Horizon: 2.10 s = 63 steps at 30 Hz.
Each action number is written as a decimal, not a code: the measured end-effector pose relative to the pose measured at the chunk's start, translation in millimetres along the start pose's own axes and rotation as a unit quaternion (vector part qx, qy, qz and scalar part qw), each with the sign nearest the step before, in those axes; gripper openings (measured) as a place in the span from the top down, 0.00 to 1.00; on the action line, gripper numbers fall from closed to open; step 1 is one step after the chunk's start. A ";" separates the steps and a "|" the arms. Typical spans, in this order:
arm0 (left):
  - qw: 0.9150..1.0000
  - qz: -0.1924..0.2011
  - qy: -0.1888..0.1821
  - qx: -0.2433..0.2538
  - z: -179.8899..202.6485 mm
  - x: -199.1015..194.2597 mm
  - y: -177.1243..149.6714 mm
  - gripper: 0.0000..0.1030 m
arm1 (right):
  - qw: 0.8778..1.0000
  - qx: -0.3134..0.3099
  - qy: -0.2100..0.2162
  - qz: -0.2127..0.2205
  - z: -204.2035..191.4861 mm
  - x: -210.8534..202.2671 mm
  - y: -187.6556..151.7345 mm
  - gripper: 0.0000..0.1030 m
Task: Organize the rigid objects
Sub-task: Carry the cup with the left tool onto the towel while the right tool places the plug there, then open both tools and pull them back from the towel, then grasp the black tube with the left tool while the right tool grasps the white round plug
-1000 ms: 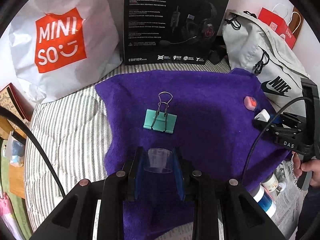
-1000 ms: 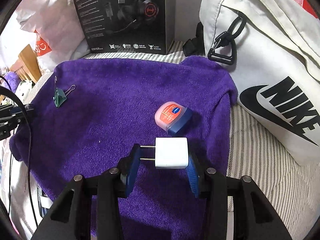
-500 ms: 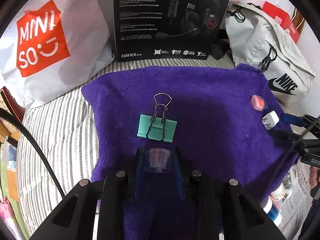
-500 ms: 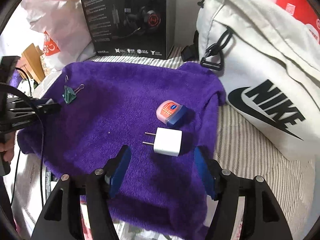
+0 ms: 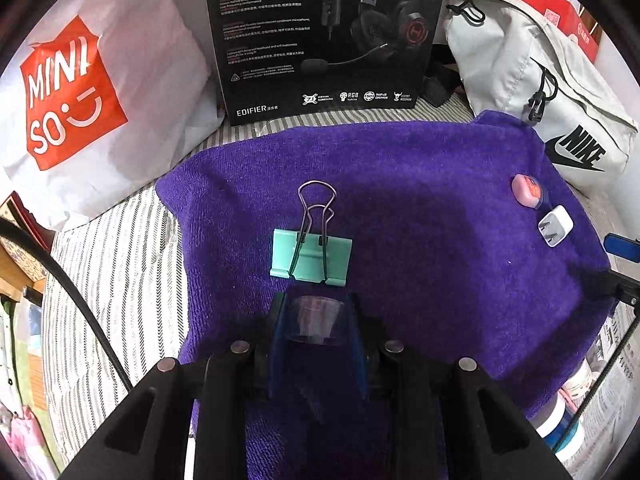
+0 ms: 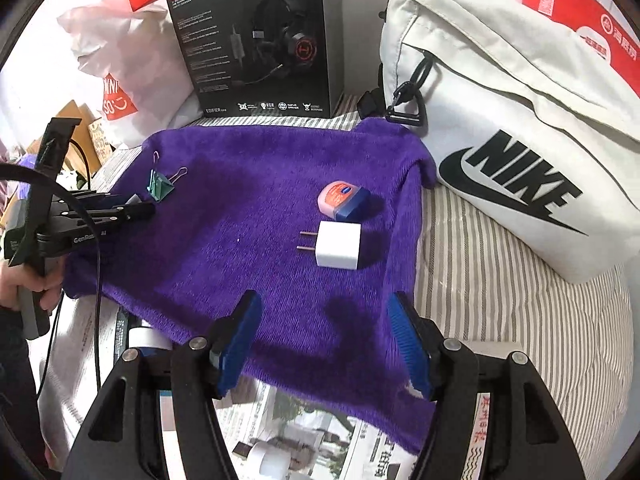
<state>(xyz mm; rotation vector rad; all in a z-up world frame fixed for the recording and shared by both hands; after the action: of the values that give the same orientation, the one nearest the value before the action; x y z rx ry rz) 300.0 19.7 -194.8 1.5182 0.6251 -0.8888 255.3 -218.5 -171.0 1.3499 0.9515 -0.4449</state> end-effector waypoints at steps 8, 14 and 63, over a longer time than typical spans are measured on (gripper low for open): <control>1.000 -0.003 -0.005 0.006 7.9 -4.5 -9.2 0.50 | 1.000 0.005 -0.013 0.014 -0.3 -20.8 -6.0 0.37; 1.000 -0.009 -0.002 -0.002 10.7 -10.0 -17.9 0.45 | 0.999 0.008 -0.023 0.033 -4.3 -43.9 -9.8 0.37; 0.999 -0.033 0.007 0.007 70.9 -80.9 -101.5 0.36 | 0.998 0.048 -0.006 0.030 -16.4 -96.2 -74.2 0.36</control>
<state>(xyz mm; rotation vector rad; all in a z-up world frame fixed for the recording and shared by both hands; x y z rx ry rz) 159.8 -26.7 -186.4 1.5235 0.6832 -0.9350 139.0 -242.2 -140.2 1.4567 0.8874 -0.4569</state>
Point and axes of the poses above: each gripper's, at about its wrist camera, not at the fingertips, and x roughly the way its jaws point, z to its right, y to its top, the point moved 9 cm from there along x, roughly the way its jaws point, and after that the axes turned 6 degrees about z, right-handed, at the moved point
